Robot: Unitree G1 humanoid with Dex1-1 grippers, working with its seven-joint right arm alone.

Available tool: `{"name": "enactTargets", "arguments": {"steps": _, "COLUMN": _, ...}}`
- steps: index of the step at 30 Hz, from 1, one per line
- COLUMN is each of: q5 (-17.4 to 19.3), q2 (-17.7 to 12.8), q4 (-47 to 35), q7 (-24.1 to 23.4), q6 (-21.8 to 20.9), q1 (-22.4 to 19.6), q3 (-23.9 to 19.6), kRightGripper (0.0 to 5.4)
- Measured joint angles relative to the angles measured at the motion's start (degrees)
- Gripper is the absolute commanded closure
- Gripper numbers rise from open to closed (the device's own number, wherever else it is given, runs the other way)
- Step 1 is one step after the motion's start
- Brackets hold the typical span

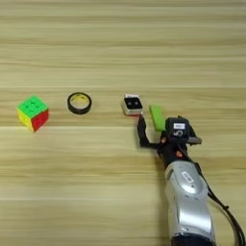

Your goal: Move the objects on the table

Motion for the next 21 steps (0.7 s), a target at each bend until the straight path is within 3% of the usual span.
{"name": "enactTargets", "arguments": {"steps": 12, "q5": -0.04, "q2": -0.27, "q4": 6.46, "q7": 0.04, "q6": -1.2, "q1": -2.76, "q3": -0.41, "kRightGripper": 0.04}}
{"name": "enactTargets", "arguments": {"steps": 21, "q5": 1.24, "q2": -1.38, "q4": 14.43, "q7": 1.09, "q6": -4.05, "q1": -7.4, "q3": -1.78, "kRightGripper": 0.04}}
